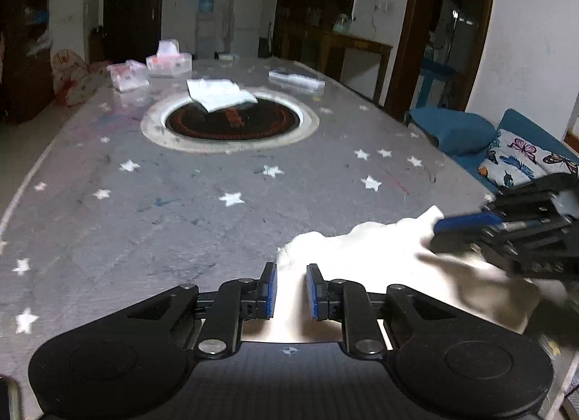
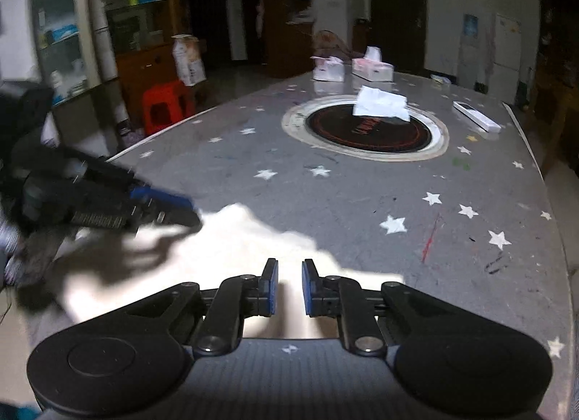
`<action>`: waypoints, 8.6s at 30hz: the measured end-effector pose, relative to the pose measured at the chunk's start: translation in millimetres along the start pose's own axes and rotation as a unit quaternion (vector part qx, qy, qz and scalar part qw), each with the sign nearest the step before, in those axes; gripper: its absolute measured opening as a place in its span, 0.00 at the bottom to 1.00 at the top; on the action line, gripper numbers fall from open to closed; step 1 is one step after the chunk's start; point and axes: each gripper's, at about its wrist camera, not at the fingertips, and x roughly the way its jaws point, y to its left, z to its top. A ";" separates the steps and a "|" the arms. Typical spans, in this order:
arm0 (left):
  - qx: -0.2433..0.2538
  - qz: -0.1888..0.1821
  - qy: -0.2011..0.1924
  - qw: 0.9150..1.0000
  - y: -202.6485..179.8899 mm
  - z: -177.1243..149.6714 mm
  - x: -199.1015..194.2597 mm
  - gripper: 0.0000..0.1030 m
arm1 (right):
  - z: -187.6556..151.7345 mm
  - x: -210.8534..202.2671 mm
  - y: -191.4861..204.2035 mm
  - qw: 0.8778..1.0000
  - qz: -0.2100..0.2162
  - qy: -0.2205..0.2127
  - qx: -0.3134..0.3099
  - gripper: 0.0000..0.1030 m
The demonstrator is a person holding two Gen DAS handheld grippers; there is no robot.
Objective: Fold clothes
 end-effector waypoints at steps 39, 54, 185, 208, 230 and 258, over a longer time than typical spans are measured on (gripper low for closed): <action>-0.072 -0.003 0.001 0.997 13.2 -41.3 -40.6 0.31 | -6.3 21.0 72.7 0.998 0.036 -0.022 -0.041 0.15; -0.079 0.016 0.003 0.997 17.5 -34.0 -32.0 0.42 | -7.6 19.8 12.6 0.999 -0.034 -0.012 0.035 0.26; -0.275 -0.121 0.074 0.951 3.4 24.3 9.6 0.14 | -16.8 -81.4 -64.4 0.978 -0.124 -0.103 0.129 0.10; -0.214 -0.138 0.093 0.963 -65.6 71.8 71.6 0.13 | -23.9 -96.4 -125.5 0.961 -0.223 -0.095 0.131 0.10; -0.174 -0.094 0.104 0.975 -69.5 75.5 91.5 0.13 | -37.7 -70.2 -148.4 0.959 -0.235 -0.063 0.148 0.10; -0.067 -0.072 0.056 0.994 -102.7 56.2 65.5 0.36 | -79.8 -59.0 -74.9 0.979 -0.179 -0.029 0.094 0.38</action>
